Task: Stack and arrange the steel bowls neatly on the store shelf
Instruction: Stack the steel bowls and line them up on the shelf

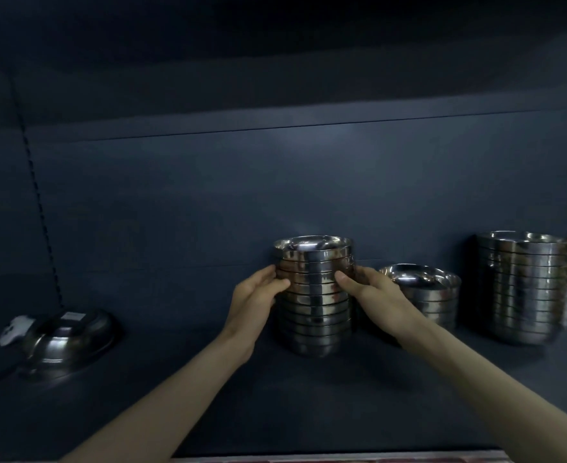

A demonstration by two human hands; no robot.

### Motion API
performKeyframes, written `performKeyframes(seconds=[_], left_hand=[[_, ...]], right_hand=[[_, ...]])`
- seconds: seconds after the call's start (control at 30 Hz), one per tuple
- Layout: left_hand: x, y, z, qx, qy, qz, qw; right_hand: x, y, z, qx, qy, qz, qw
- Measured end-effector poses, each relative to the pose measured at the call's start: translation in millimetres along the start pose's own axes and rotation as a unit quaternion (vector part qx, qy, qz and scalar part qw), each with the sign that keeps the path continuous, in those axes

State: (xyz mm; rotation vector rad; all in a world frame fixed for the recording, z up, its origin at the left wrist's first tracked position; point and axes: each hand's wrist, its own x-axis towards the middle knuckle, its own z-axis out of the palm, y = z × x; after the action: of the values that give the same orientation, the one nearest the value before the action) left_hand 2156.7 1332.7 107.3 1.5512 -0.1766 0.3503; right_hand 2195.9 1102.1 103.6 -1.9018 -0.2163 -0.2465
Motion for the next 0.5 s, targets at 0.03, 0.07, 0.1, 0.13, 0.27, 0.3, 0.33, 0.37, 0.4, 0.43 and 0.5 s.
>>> performKeyframes(seconds=[0.03,0.07,0.1,0.13,0.27,0.3,0.33,0.37,0.4,0.43,0.5], left_hand=[[-4,0,-4,0.012,0.006,-0.007,1.000],[-8,-1,-9,0.030,0.013,-0.008,0.999],[-13,-2,-13,0.052,0.018,-0.008,0.998],[-20,-4,-17,0.071,0.021,-0.007,0.997],[-45,-7,-34,0.112,0.033,-0.018,0.993],[-50,-7,-39,0.120,0.039,-0.021,0.992],[-55,-7,-44,0.125,0.045,-0.024,0.991],[-60,-6,-50,0.129,0.051,-0.025,0.990],[-64,-4,-56,0.134,0.054,-0.025,0.989],[-68,-2,-63,0.143,0.057,-0.025,0.988],[-75,2,-74,0.162,0.066,-0.029,0.984]], right_hand=[[-7,-4,1,-0.002,0.006,0.000,1.000],[-14,-7,3,-0.006,0.009,-0.003,1.000],[-20,-9,5,-0.011,0.011,-0.007,1.000],[-25,-10,9,-0.013,0.009,-0.009,1.000],[-51,-14,29,-0.019,-0.015,-0.015,1.000],[-56,-15,37,-0.020,-0.025,-0.016,0.999],[-61,-16,45,-0.023,-0.036,-0.017,0.999],[-66,-18,52,-0.026,-0.046,-0.019,0.998],[-70,-19,60,-0.026,-0.057,-0.022,0.998],[-74,-21,67,-0.027,-0.066,-0.029,0.997],[-80,-26,78,-0.042,-0.078,-0.044,0.995]])
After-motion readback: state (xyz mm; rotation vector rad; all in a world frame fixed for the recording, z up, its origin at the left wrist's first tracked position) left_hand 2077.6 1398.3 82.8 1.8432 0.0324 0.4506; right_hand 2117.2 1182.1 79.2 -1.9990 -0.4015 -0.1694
